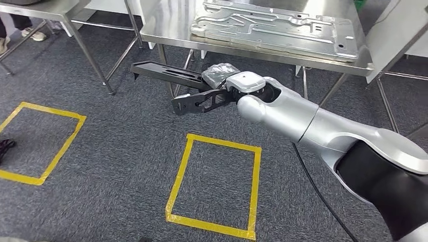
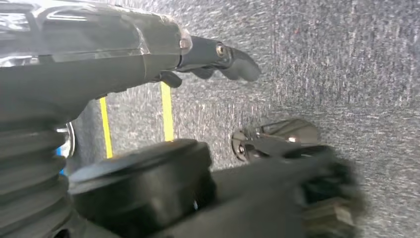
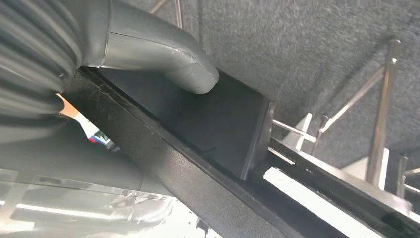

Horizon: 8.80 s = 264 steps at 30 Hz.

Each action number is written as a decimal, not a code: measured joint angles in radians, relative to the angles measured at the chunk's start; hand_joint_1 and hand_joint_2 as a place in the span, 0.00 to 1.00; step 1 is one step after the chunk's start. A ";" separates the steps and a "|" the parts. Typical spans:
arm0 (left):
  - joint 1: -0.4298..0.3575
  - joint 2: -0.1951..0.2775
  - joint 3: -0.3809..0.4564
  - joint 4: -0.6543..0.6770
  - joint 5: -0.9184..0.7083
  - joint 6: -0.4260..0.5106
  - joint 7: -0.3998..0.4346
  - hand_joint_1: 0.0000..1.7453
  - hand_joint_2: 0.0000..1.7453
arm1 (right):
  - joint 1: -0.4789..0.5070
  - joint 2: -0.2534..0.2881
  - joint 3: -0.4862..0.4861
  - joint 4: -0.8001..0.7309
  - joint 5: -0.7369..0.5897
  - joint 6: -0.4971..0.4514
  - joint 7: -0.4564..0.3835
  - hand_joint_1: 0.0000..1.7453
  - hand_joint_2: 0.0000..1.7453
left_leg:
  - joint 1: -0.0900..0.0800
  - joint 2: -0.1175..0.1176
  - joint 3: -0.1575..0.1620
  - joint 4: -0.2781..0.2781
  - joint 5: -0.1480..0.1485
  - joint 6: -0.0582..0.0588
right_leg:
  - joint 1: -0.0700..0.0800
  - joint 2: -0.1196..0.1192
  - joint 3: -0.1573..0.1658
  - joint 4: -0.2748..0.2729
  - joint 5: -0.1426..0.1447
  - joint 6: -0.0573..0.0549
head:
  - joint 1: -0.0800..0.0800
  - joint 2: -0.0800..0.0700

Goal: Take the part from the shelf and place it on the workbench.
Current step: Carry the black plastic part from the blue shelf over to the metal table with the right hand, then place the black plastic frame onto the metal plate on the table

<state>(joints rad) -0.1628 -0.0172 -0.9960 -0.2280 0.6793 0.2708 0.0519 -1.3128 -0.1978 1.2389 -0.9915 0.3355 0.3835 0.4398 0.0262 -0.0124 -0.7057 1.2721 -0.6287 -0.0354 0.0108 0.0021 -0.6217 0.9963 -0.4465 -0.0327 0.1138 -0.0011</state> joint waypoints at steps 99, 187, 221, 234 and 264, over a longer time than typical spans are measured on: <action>0.020 0.003 0.003 0.001 0.013 -0.019 0.065 0.00 1.00 | -0.059 -0.040 -0.074 -0.123 0.009 -0.023 0.103 1.00 1.00 | -0.003 0.018 0.065 -0.198 0.129 0.011 | -0.004 0.000 0.006 0.043 -0.046 0.034 | -0.061 0.000; 0.020 0.005 0.002 0.001 -0.006 -0.021 0.057 0.00 1.00 | -0.068 -0.111 -0.101 -0.201 -0.052 -0.048 0.153 1.00 1.00 | -0.005 0.014 0.005 -0.089 0.062 0.003 | -0.005 0.002 0.070 0.005 -0.064 0.008 | -0.067 0.000; 0.025 0.008 0.002 0.001 -0.007 -0.021 0.058 0.00 1.00 | -0.020 -0.166 -0.102 -0.192 -0.084 -0.049 0.174 1.00 1.00 | -0.010 0.012 0.041 -0.217 0.178 0.023 | -0.001 0.008 0.051 0.004 -0.049 0.022 | -0.068 0.000; 0.025 0.009 0.002 0.002 -0.006 -0.019 0.064 0.00 1.00 | -0.014 -0.181 -0.108 -0.184 -0.102 -0.057 0.178 1.00 1.00 | -0.002 0.049 0.136 -0.240 0.111 0.040 | -0.012 -0.040 -0.052 0.114 0.005 0.063 | -0.022 0.000; 0.020 0.006 0.002 0.002 -0.014 -0.019 0.071 0.00 1.00 | -0.024 -0.179 -0.087 -0.210 -0.021 -0.044 0.121 1.00 1.00 | -0.005 0.022 0.152 -0.234 0.093 0.050 | -0.019 0.003 -0.080 0.153 -0.004 0.069 | -0.031 0.000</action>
<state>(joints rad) -0.1427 -0.0114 -0.9941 -0.2262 0.6653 0.2518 0.1225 -1.3371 -0.3764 1.1521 -1.2017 0.3142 0.3391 0.5608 0.0212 0.0095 -0.5537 1.0379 -0.5356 0.0149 -0.0077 0.0053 -0.7013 1.1492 -0.4510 0.0358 0.0826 -0.0011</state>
